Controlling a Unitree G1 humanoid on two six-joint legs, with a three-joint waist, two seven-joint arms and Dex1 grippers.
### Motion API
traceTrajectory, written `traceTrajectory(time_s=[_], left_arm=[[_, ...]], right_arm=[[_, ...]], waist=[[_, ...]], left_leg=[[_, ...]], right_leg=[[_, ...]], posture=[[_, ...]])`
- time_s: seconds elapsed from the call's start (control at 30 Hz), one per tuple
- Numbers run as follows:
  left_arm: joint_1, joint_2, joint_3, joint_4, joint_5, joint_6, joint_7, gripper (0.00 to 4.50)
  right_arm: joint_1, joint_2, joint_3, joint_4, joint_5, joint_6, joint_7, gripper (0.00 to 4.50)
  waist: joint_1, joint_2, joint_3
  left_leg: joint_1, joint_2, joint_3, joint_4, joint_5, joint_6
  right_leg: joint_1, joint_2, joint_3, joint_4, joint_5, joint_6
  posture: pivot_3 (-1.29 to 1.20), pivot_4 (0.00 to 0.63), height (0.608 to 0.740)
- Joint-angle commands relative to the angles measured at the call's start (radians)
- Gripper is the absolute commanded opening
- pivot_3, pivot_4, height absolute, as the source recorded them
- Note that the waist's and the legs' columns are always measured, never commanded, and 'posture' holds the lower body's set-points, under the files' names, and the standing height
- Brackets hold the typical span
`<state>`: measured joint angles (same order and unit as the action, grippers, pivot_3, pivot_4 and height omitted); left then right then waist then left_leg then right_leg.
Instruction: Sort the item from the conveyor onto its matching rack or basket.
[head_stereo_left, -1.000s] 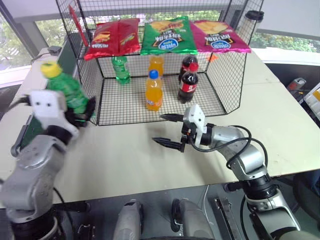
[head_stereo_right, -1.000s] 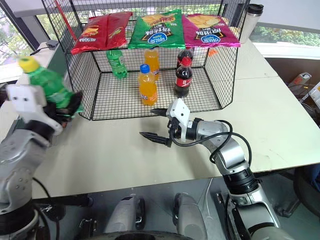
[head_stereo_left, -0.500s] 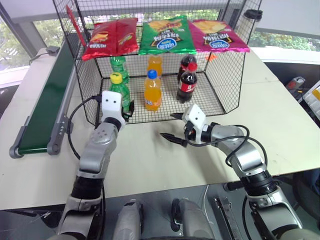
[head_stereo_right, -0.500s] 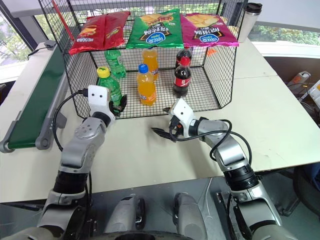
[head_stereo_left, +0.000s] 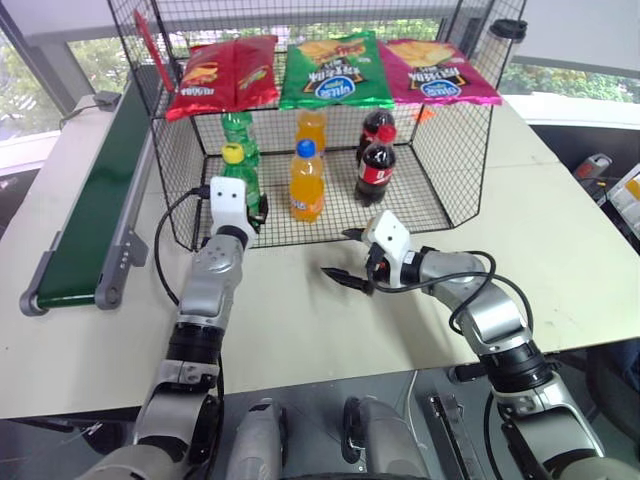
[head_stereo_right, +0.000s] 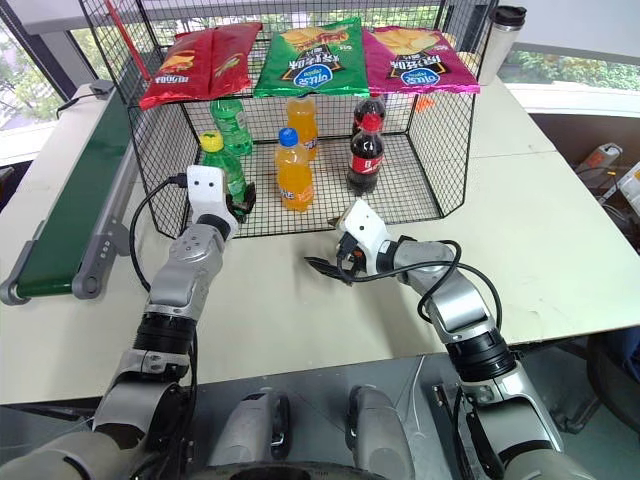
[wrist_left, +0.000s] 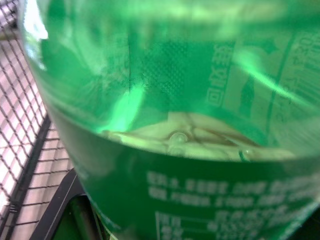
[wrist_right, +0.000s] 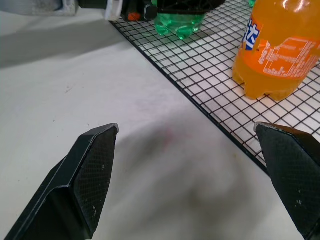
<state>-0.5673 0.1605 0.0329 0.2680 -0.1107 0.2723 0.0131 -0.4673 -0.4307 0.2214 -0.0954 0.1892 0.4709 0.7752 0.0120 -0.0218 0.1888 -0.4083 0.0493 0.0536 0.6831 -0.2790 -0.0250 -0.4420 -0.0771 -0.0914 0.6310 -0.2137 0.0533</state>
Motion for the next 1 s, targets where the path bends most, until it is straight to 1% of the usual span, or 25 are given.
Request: traceTrajectory(time_s=[0.03, 0.07, 0.1, 0.27, 0.47, 0.77, 1.0], left_arm=[[-0.042, -0.007, 0.028, -0.019, -0.009, -0.044, -0.020, 3.84], [-0.041, -0.008, 0.029, -0.020, -0.013, -0.045, -0.028, 4.22], [-0.039, -0.008, 0.030, -0.024, -0.015, -0.044, -0.033, 4.45], [-0.018, 0.003, 0.034, -0.089, -0.005, -0.016, -0.044, 4.45], [0.023, 0.021, 0.028, -0.229, -0.004, 0.057, -0.054, 4.45], [0.049, 0.042, 0.024, -0.367, 0.023, 0.110, -0.055, 4.45], [0.073, 0.061, 0.044, -0.497, 0.012, 0.188, -0.058, 4.45]], right_arm=[[-0.016, 0.002, -0.011, -0.046, 0.010, -0.002, 0.003, 4.50], [-0.017, 0.002, -0.010, -0.045, 0.009, -0.002, 0.003, 4.50], [-0.017, 0.002, -0.010, -0.045, 0.009, -0.001, 0.004, 4.50], [-0.016, 0.002, -0.009, -0.048, 0.011, 0.002, 0.007, 4.50], [-0.011, 0.002, -0.007, -0.053, 0.015, 0.001, 0.019, 4.50], [-0.008, 0.008, -0.002, -0.051, 0.009, -0.014, 0.029, 4.50], [-0.005, 0.007, -0.003, -0.051, 0.007, -0.016, 0.034, 4.50]], waist=[[0.000, 0.000, 0.000], [0.000, 0.000, 0.000], [0.000, 0.000, 0.000], [0.001, 0.000, 0.000], [0.000, 0.000, 0.000], [0.000, 0.000, 0.000], [0.000, 0.000, 0.000]], left_leg=[[0.000, 0.000, 0.000, 0.000, 0.000, 0.000], [0.000, 0.000, 0.000, 0.000, 0.000, 0.000], [0.000, 0.000, 0.000, 0.000, 0.000, 0.000], [0.000, 0.000, 0.000, 0.000, 0.000, 0.000], [0.000, 0.000, 0.000, 0.000, 0.000, 0.000], [0.001, 0.000, 0.000, 0.000, 0.000, 0.000], [0.001, 0.000, -0.001, 0.000, 0.000, 0.000]], right_leg=[[0.000, 0.000, 0.000, 0.000, 0.000, 0.000], [0.000, 0.000, 0.000, 0.000, 0.000, 0.000], [0.000, 0.000, 0.000, 0.000, 0.000, 0.000], [0.001, 0.000, 0.000, 0.000, 0.000, 0.000], [0.000, 0.000, 0.000, 0.000, 0.000, 0.000], [0.001, 0.000, 0.000, 0.000, 0.000, 0.000], [0.001, 0.000, 0.000, 0.000, 0.000, 0.000]], posture=[[0.00, 0.150, 0.740], [0.00, 0.150, 0.740], [0.00, 0.150, 0.740], [0.00, 0.150, 0.740], [0.00, 0.150, 0.740], [0.00, 0.150, 0.740], [0.00, 0.150, 0.740]])
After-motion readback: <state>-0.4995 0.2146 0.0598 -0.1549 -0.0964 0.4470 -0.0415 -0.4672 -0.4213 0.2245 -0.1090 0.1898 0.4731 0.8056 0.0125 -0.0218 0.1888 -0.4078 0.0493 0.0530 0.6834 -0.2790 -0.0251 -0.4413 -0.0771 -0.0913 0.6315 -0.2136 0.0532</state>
